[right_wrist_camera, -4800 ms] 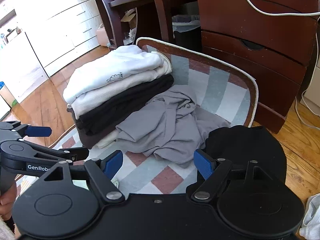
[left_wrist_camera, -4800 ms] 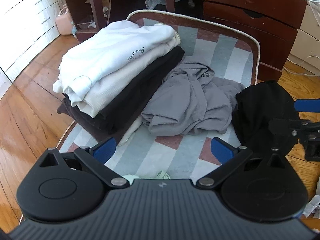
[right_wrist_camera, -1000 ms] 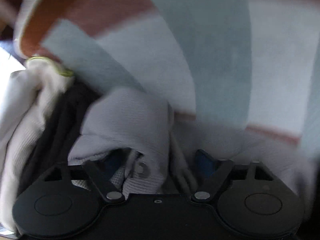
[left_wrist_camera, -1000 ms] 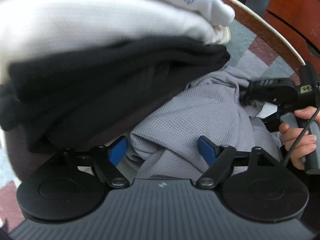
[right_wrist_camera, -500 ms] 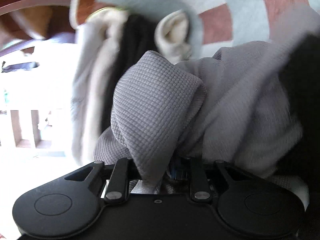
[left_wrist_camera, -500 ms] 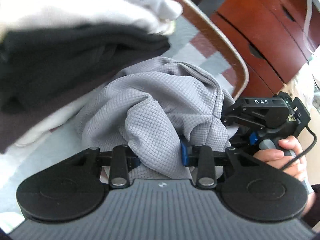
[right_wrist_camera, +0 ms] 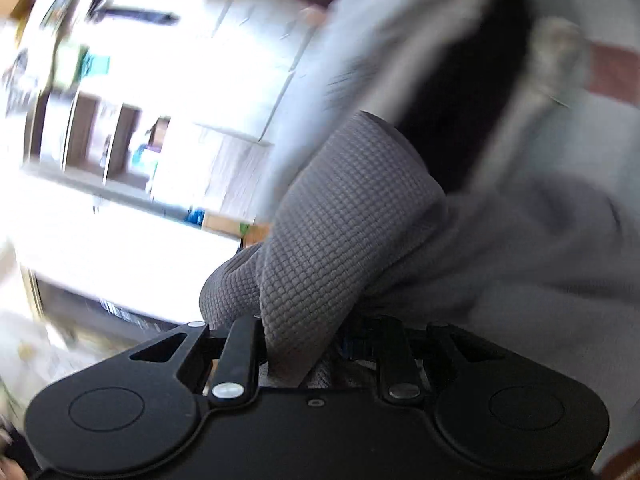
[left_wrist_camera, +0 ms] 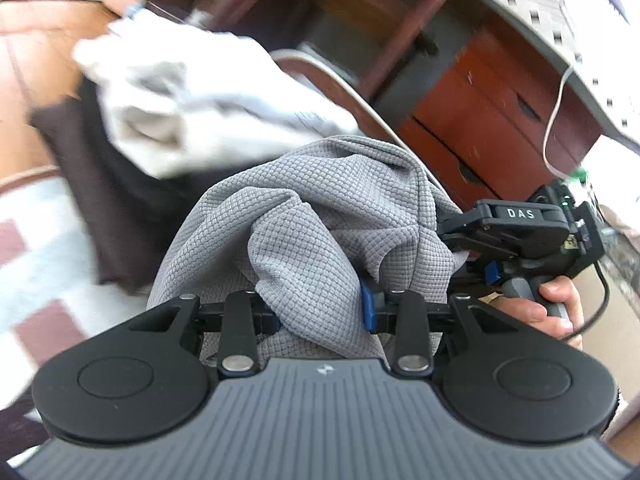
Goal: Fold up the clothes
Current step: 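Lift the grey sweatshirt out and lower it onto the floor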
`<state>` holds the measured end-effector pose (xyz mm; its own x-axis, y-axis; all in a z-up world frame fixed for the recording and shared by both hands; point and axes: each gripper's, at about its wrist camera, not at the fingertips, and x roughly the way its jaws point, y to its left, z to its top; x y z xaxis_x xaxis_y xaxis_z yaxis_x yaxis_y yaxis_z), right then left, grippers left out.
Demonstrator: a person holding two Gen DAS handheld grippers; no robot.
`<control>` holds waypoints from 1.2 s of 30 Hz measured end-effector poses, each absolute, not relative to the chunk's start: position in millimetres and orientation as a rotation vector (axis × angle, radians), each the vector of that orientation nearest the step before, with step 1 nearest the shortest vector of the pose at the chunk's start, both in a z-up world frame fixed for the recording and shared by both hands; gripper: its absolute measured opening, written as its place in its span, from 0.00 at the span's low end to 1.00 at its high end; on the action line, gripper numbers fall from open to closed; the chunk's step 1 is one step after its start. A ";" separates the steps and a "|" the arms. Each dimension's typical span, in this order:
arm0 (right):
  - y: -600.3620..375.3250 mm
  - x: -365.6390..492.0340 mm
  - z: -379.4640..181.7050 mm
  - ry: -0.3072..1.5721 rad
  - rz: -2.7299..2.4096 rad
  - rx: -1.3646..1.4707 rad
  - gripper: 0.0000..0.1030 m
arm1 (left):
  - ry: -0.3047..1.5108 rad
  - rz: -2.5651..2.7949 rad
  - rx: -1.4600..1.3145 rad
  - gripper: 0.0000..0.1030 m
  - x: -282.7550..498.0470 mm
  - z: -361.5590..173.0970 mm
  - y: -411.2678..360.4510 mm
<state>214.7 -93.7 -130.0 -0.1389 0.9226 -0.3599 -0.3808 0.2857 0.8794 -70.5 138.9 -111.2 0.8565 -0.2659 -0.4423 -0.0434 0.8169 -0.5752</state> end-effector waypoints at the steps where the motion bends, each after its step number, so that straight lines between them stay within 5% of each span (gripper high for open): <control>1: -82.2 206.5 -120.0 1.199 1.273 0.551 0.24 | 0.520 -0.105 -0.614 0.32 -83.5 -106.0 146.2; 19: 92.3 77.4 12.8 0.988 1.652 0.123 0.24 | 0.200 0.296 -0.505 0.32 -244.7 -26.7 225.4; 24: 180.9 21.9 84.3 0.675 1.719 -0.082 0.24 | 0.056 0.487 -0.534 0.37 -283.6 22.5 281.4; 26: 205.8 -0.5 104.4 0.466 1.720 -0.132 0.33 | 0.103 0.642 -0.530 0.67 -293.6 31.0 307.2; 27: 217.8 -11.2 109.6 0.356 1.688 -0.165 0.58 | 0.149 0.728 -0.534 0.93 -297.0 32.5 321.0; 28: 229.8 -18.2 105.9 0.299 1.590 -0.203 0.84 | 0.277 0.849 -0.561 1.00 -294.6 23.7 338.2; 29: 237.9 -18.3 91.5 0.328 1.483 -0.236 0.91 | 0.400 0.950 -0.596 0.99 -293.1 13.1 355.2; 31: 253.0 -18.3 62.3 0.386 1.281 -0.297 0.91 | 0.580 1.002 -0.742 0.90 -297.0 -21.0 386.8; 36: 250.3 -9.2 -13.2 0.612 1.324 -0.424 0.87 | 0.632 0.918 -0.828 0.84 -286.0 -64.1 416.3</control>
<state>-9.2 250.3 -13.2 0.1253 0.7636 -0.6334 -0.9772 0.2055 0.0544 -286.0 416.3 -64.1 0.4723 0.4280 -0.7705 -0.8725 0.3509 -0.3400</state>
